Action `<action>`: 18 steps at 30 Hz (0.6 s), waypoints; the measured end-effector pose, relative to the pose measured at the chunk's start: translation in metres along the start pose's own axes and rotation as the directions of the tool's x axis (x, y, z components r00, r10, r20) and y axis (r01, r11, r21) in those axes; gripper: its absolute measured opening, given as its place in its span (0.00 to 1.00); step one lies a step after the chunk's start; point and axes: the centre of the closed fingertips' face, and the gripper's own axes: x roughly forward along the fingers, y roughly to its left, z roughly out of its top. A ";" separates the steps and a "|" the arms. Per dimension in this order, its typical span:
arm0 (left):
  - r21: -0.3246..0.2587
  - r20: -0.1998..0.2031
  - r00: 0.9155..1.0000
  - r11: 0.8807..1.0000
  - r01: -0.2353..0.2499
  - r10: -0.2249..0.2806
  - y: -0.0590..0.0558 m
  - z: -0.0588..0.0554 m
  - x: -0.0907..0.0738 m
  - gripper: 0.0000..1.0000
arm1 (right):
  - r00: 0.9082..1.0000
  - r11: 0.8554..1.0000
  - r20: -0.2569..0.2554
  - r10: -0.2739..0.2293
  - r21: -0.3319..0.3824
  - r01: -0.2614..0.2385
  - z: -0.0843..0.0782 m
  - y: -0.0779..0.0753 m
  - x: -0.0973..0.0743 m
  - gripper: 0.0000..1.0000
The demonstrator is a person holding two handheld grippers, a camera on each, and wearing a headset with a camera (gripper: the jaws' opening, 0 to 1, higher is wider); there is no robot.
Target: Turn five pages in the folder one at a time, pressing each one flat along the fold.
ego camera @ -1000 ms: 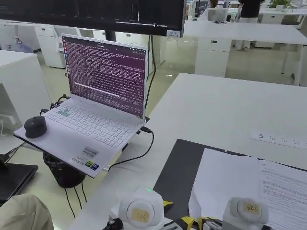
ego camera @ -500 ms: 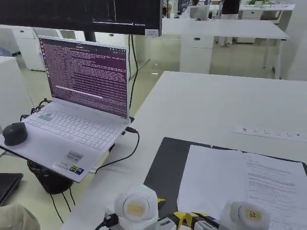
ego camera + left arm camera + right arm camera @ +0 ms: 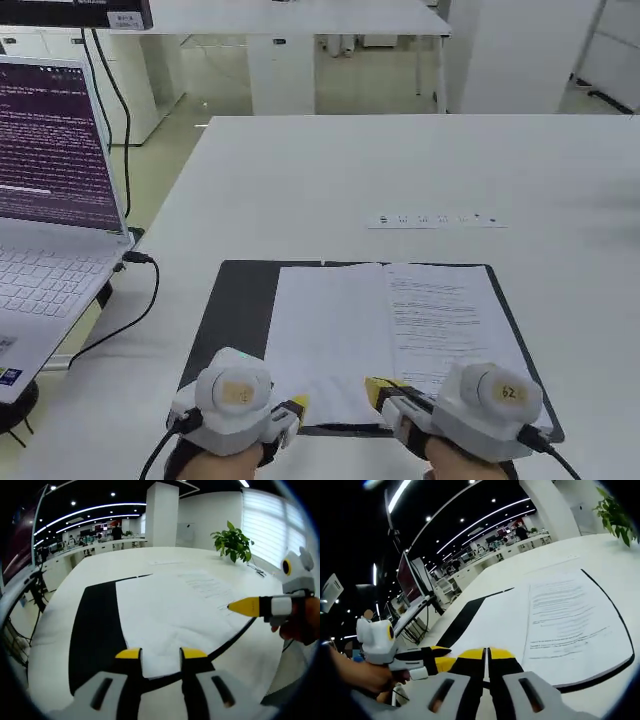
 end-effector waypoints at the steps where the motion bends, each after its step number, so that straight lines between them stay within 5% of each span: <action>1: -0.010 0.004 1.000 1.000 -0.010 0.010 0.001 -0.001 0.003 0.28 | 1.000 1.000 0.001 -0.006 0.002 0.006 0.002 -0.003 -0.001 0.00; 6: -0.001 -0.012 1.000 1.000 -0.028 0.028 -0.002 -0.013 0.009 0.27 | 1.000 1.000 0.009 -0.022 0.006 0.022 0.009 -0.017 -0.001 0.00; 18: 0.013 0.089 0.995 0.999 -0.047 0.046 0.001 -0.012 0.005 0.27 | 1.000 1.000 -0.009 0.012 -0.004 -0.012 0.020 -0.025 0.032 0.00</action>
